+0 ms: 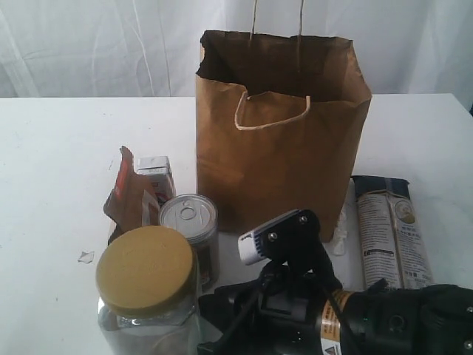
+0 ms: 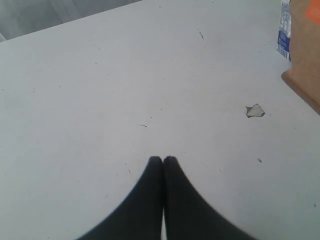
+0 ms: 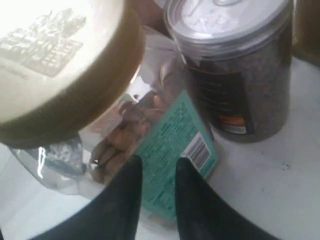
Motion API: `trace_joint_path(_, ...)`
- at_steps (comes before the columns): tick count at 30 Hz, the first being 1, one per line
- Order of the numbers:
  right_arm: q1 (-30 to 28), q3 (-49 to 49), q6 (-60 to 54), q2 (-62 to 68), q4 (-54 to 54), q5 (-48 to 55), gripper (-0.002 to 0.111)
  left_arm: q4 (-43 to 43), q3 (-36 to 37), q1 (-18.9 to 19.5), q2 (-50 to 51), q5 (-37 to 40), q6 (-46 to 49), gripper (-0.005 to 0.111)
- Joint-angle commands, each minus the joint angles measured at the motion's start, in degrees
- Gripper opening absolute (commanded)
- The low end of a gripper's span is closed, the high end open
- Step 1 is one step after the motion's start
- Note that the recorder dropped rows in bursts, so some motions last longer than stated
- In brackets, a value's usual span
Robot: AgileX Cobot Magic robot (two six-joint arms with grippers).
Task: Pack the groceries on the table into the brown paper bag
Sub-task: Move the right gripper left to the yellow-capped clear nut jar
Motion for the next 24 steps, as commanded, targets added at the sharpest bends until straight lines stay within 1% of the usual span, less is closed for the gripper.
trace_joint_path(1, -0.36, -1.97, 1.56, 3.66, -7.95, -6.8, 0.023, 0.01, 0.21, 0.2, -0.14, -0.18, -0.19, 0.0)
trace_joint_path(4, -0.36, -2.97, 1.99, 4.6, -14.58, -8.95, 0.023, 0.01, 0.21, 0.2, -0.14, -0.18, -0.19, 0.0)
trace_joint_path(6, -0.36, -2.97, 0.71, 4.15, -14.87, -6.1, 0.023, 0.01, 0.21, 0.2, -0.14, -0.18, -0.19, 0.0)
trace_joint_path(7, -0.36, -2.97, -1.69, 4.03, -14.87, -4.56, 0.024, 0.01, 0.21, 0.2, -0.14, -0.18, -0.19, 0.0)
trace_joint_path(8, -0.36, -2.97, -7.85, 4.03, -15.54, -2.53, 0.03, 0.01, 0.21, 0.2, -0.14, -0.18, -0.19, 0.0)
trace_joint_path(9, -0.36, -2.97, -11.08, 4.03, -15.95, -2.0, 0.036, 0.01, 0.21, 0.2, -0.14, -0.18, -0.19, 0.0)
trace_joint_path(10, -0.36, -2.86, -16.7, 4.03, -15.95, -2.01, 0.052, 0.01, 0.21, 0.2, -0.14, -0.18, -0.19, 0.0)
trace_joint_path(11, -0.36, -2.86, -18.64, 4.03, -16.23, -2.12, 0.061, 0.01, 0.21, 0.2, -0.14, -0.18, -0.19, 0.0)
trace_joint_path(12, -0.36, -2.86, -19.9, 4.03, -16.97, -2.24, 0.079, 0.01, 0.21, 0.2, -0.14, -0.18, -0.19, 0.0)
trace_joint_path(13, -0.36, -2.86, -20.21, 4.03, -17.24, -2.8, 0.088, 0.01, 0.21, 0.2, -0.14, -0.18, -0.19, 0.0)
trace_joint_path(14, -0.36, -2.78, -20.21, 4.03, -17.24, -3.38, 0.092, 0.01, 0.21, 0.2, -0.14, -0.18, -0.19, 0.0)
trace_joint_path(18, -0.36, -2.48, -19.24, 4.03, -13.83, -5.03, 0.094, 0.01, 0.21, 0.2, -0.14, -0.18, -0.19, 0.0)
trace_joint_path(22, -0.36, -2.5, -10.23, 4.03, -13.44, -4.46, 0.094, 0.01, 0.21, 0.2, -0.14, -0.18, -0.19, 0.0)
trace_joint_path(24, -0.36, -2.5, -8.43, 4.03, -12.89, -4.85, 0.094, 0.01, 0.21, 0.2, -0.14, -0.18, -0.19, 0.0)
